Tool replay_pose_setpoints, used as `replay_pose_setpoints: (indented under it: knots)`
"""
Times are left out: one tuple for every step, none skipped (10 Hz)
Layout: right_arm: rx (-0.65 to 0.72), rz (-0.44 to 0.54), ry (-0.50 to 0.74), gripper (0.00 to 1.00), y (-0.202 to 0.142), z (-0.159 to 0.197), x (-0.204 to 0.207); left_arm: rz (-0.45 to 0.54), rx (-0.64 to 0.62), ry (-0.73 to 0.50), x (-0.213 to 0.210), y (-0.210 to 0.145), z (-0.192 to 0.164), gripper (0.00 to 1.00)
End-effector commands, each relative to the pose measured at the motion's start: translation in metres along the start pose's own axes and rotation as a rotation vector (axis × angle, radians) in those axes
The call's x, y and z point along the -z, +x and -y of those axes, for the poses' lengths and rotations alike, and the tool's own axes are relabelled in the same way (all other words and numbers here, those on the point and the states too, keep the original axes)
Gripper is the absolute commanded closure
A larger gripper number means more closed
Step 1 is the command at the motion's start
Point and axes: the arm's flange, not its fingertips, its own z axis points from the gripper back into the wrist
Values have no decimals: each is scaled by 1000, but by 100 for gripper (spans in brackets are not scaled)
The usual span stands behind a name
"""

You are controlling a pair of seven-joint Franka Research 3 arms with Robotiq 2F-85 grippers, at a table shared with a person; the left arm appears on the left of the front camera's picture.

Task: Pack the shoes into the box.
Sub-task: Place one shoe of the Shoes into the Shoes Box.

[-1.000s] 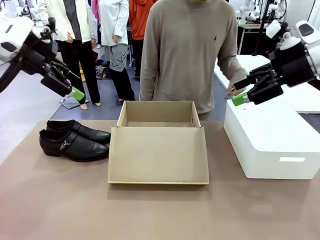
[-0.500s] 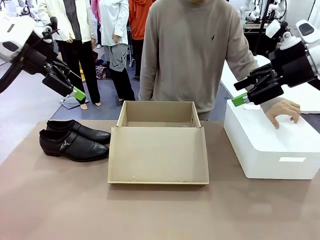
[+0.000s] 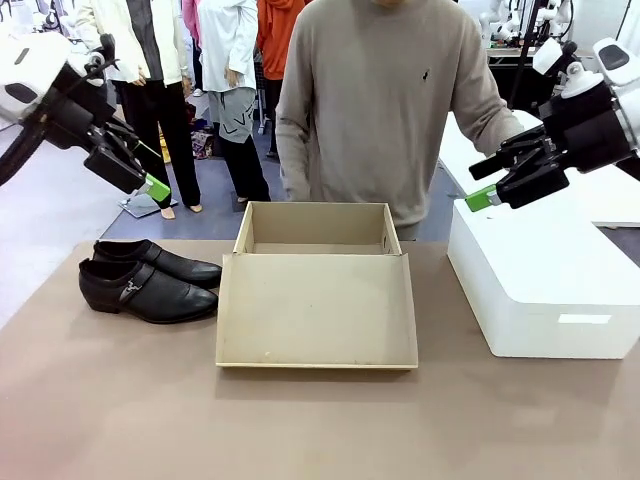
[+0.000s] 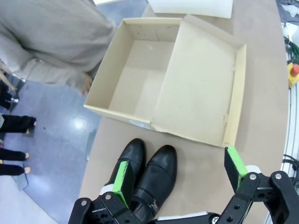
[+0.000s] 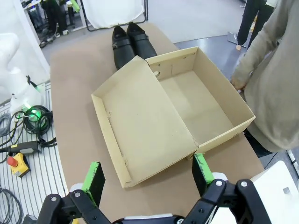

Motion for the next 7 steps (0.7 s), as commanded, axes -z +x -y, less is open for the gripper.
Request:
replay_pose_setpoints:
  knots:
    - [-33, 25, 6, 0, 0, 4, 2, -72, 33, 4, -7, 5, -14, 0]
    - [-33, 25, 6, 0, 0, 4, 2, -124, 51, 8, -10, 10, -22, 0]
    - [-33, 25, 6, 0, 0, 4, 2, -184, 77, 4, -13, 16, -34, 0]
    - [-33, 25, 6, 0, 0, 4, 2, -243, 113, -18, -15, 20, -46, 0]
    - [-33, 25, 6, 0, 0, 4, 2, -303, 154, -41, -16, 21, -60, 0]
    - [-33, 25, 6, 0, 0, 4, 2, -349, 205, -66, -19, 21, -74, 0]
    - [-33, 25, 6, 0, 0, 4, 2, -393, 275, -89, -22, 18, -90, 0]
